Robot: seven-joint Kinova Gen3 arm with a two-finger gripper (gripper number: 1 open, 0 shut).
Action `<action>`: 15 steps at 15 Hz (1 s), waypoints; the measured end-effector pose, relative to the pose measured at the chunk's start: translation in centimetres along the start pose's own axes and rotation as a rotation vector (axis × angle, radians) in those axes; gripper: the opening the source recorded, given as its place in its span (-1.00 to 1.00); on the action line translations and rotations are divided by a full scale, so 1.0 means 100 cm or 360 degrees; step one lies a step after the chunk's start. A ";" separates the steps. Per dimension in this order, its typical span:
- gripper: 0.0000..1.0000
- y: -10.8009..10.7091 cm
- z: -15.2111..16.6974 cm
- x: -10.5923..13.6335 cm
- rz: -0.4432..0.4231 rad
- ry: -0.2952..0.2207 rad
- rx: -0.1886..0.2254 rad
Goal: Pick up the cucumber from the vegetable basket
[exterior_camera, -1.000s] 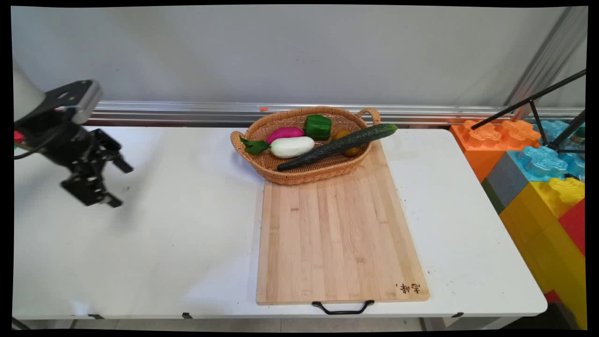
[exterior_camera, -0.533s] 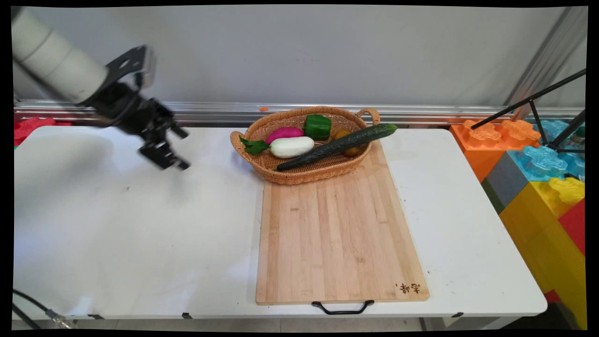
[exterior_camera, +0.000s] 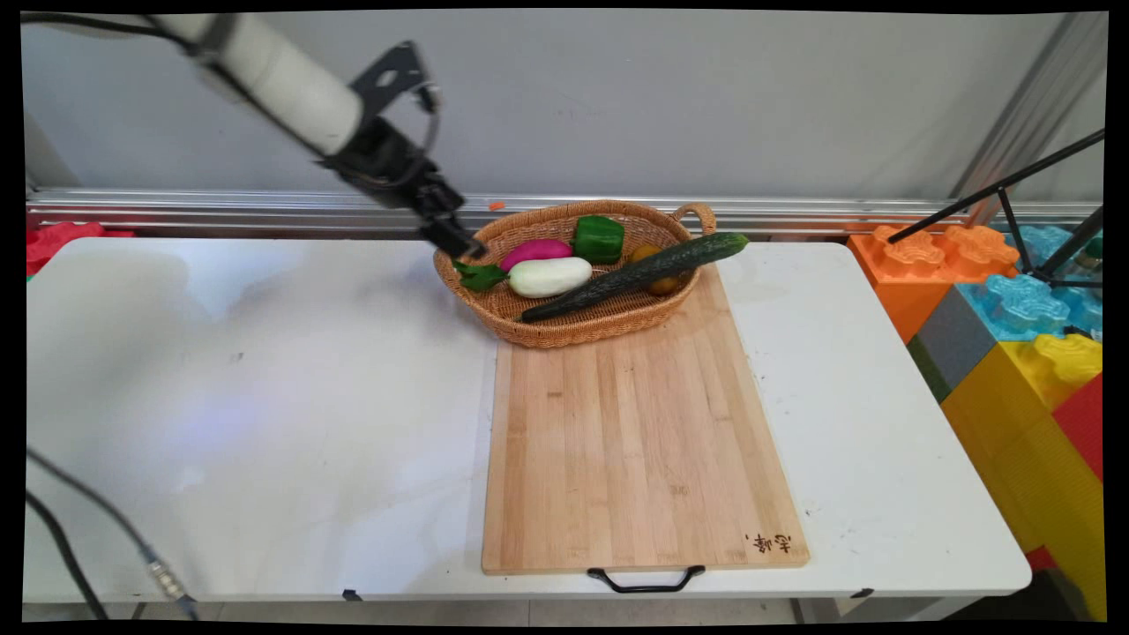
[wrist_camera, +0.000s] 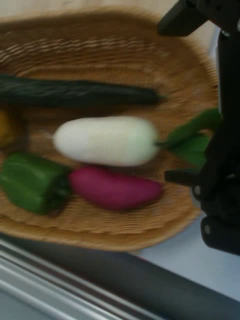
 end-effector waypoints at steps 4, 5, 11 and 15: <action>1.00 0.009 0.048 0.044 0.0004 0.0017 -0.0051; 1.00 0.012 0.060 0.053 0.0018 0.0019 -0.0072; 1.00 0.020 0.123 0.080 0.0117 0.0034 -0.0100; 1.00 0.022 0.163 0.088 0.0149 0.0037 -0.0080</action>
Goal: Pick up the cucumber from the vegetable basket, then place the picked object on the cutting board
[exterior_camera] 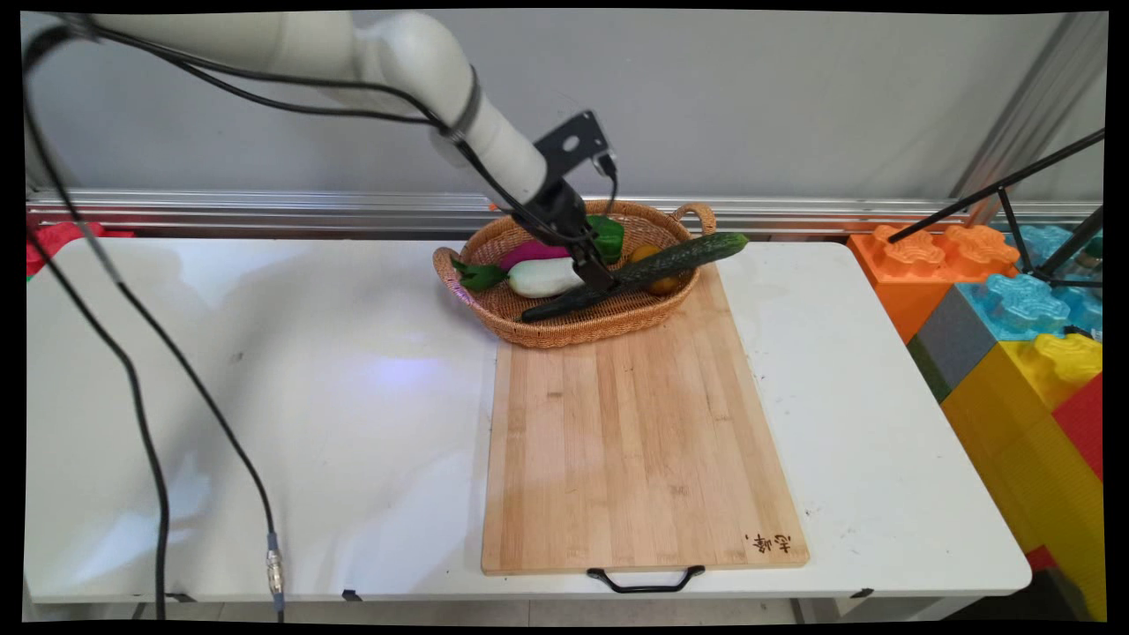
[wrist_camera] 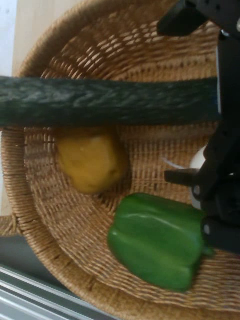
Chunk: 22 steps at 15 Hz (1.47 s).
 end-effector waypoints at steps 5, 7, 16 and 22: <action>1.00 0.000 0.041 0.005 0.0034 -0.0005 0.0015; -1.00 0.002 0.048 0.006 0.0045 -0.0009 0.0014; -1.00 0.018 0.047 0.018 0.0049 0.0011 0.0006; -1.00 0.034 0.002 0.050 0.0058 0.0059 0.0089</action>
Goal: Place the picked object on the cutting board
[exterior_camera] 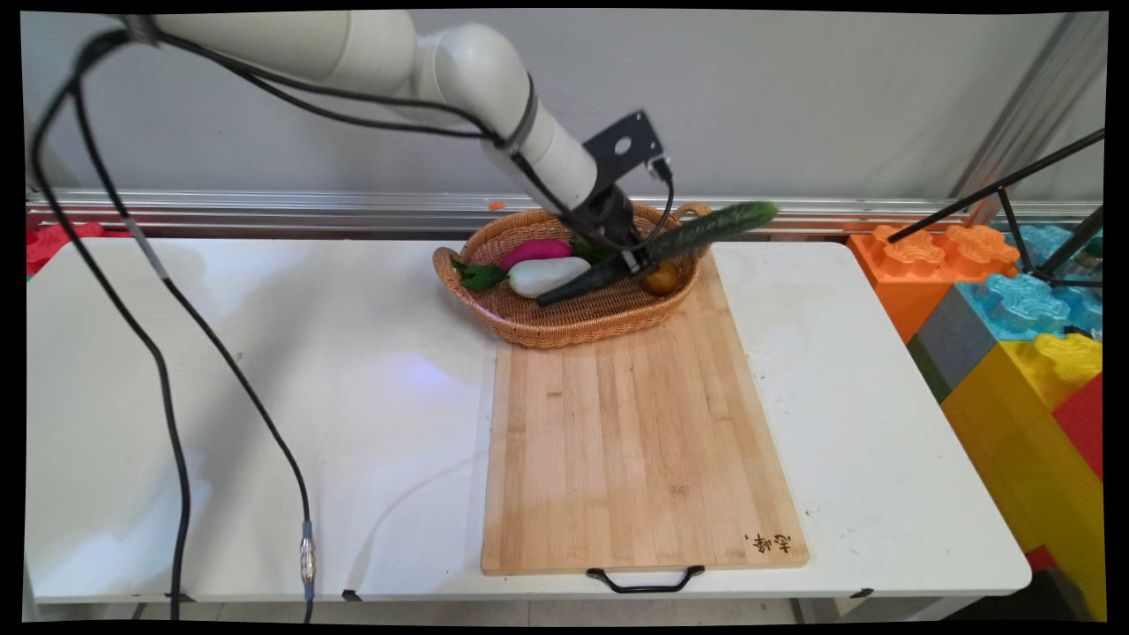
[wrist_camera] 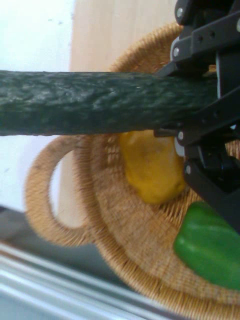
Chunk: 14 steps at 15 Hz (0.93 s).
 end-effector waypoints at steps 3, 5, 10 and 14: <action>-1.00 0.010 -0.030 0.023 0.0045 0.0026 0.0057; -1.00 0.022 -0.045 0.035 0.0084 0.0031 0.0059; -1.00 0.069 -0.067 0.046 0.0163 -0.0031 -0.0058; -1.00 0.097 -0.067 0.037 0.0176 -0.0102 -0.0126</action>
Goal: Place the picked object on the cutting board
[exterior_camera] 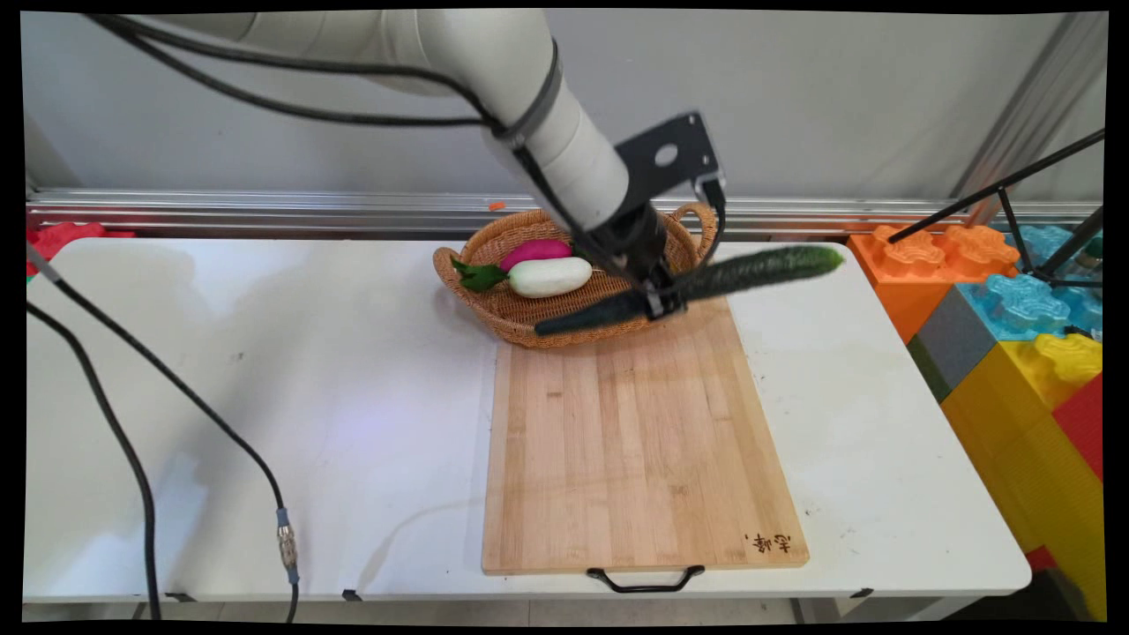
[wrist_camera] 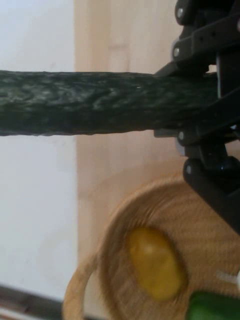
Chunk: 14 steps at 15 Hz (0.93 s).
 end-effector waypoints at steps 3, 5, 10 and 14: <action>-1.00 0.017 0.011 -0.012 -0.0004 -0.0062 -0.0036; -1.00 0.026 0.024 -0.023 -0.0007 -0.0108 -0.0050; -1.00 0.030 0.048 -0.049 -0.0026 -0.0201 -0.0037; -1.00 0.033 0.066 -0.068 -0.0048 -0.0262 -0.0034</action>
